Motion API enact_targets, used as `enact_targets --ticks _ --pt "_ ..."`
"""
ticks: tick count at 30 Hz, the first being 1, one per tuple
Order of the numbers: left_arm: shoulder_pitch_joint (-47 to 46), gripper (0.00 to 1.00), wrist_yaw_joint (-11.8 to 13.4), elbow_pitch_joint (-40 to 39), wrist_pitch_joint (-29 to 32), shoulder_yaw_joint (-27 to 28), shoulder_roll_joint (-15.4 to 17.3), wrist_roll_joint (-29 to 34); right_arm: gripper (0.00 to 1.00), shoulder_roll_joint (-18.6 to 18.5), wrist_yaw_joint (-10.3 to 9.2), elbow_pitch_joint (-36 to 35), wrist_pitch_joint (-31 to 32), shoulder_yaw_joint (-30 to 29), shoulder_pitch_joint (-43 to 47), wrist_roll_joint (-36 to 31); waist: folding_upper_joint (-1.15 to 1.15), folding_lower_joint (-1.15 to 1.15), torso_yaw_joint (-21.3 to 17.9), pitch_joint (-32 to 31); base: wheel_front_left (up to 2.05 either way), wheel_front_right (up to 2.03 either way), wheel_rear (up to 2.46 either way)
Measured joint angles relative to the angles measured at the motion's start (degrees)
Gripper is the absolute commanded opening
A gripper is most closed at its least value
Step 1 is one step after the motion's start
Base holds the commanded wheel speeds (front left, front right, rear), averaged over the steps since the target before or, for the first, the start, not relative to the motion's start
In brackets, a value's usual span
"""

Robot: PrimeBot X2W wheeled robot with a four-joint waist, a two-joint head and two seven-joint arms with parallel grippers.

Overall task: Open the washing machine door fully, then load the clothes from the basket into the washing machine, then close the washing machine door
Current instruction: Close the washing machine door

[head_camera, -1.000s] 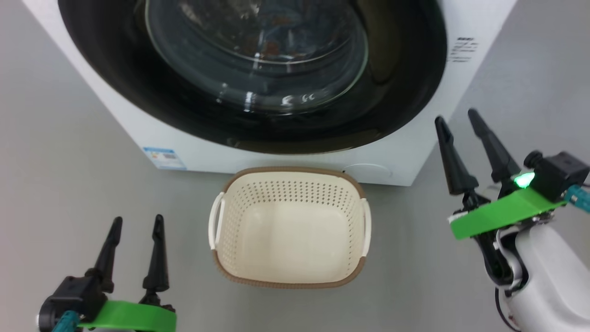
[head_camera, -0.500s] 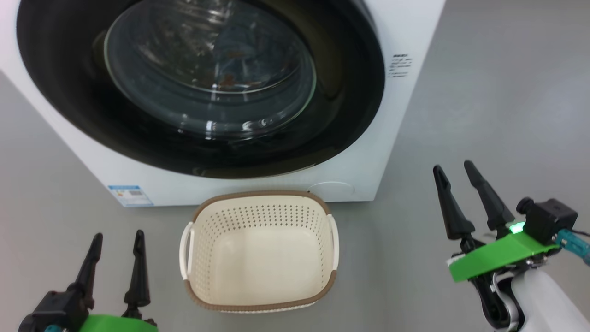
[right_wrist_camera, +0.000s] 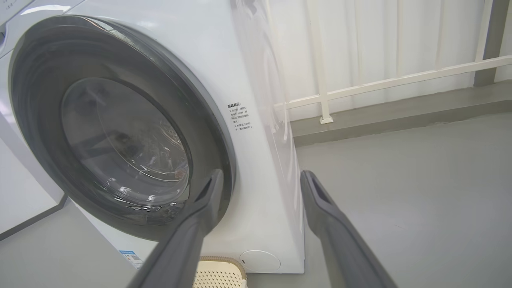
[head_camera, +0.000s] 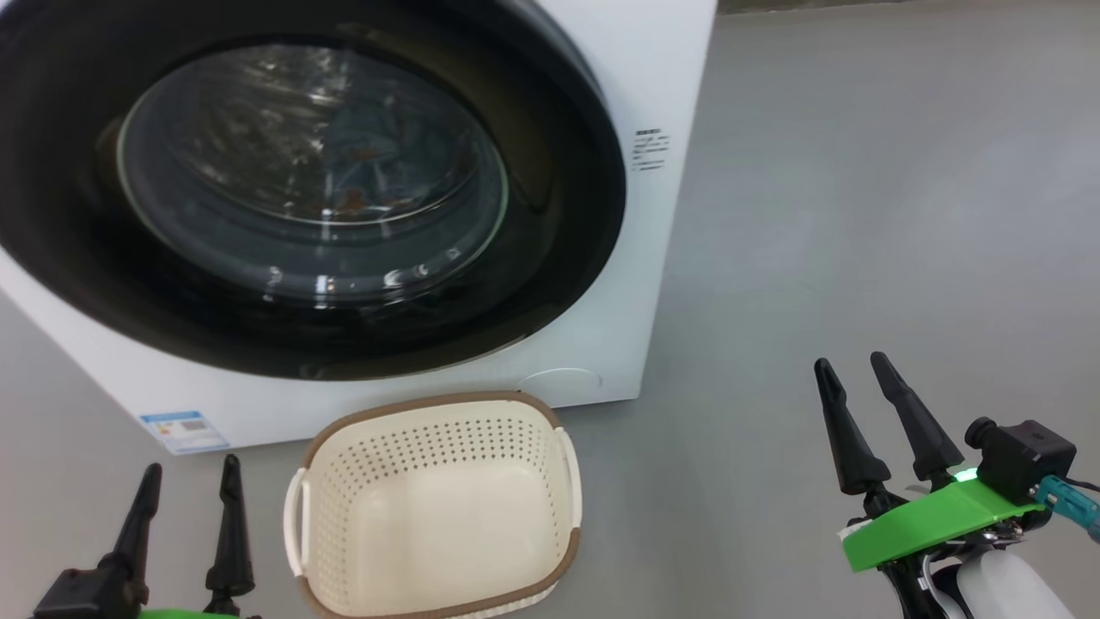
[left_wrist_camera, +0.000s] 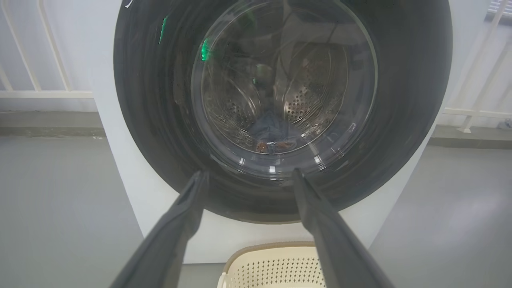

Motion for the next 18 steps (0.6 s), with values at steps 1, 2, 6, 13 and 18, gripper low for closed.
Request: enact_targets --ticks 1,2,6,13,18 --pt "0.0 1.0 0.0 0.0 0.0 0.2 0.1 0.1 1.0 0.0 0.0 0.0 0.0 0.0 0.2 0.0 0.0 0.0 -0.4 -0.1 0.0 0.0 0.0" --pt "0.0 1.0 0.0 0.0 0.0 0.4 0.1 0.1 1.0 0.0 0.0 0.0 0.0 -0.1 0.3 0.0 0.0 0.0 -0.8 -0.2 0.0 0.0 0.0" --pt "0.1 1.0 0.0 0.0 0.0 1.2 0.1 0.4 1.0 0.0 0.0 -0.1 0.0 -0.2 1.5 0.0 0.0 0.0 -2.3 -0.8 0.0 0.0 0.0" --pt "1.4 1.0 0.0 0.1 0.0 2.9 0.1 0.5 1.0 0.0 0.0 -0.2 0.0 -0.3 2.4 0.0 0.0 0.0 -4.6 -1.9 0.0 0.0 0.0" --pt "2.1 1.0 0.0 0.3 0.0 3.5 0.0 1.0 1.0 0.0 0.0 -0.3 0.0 -0.6 3.0 0.0 0.0 0.0 -5.7 -2.2 0.0 0.0 0.0"
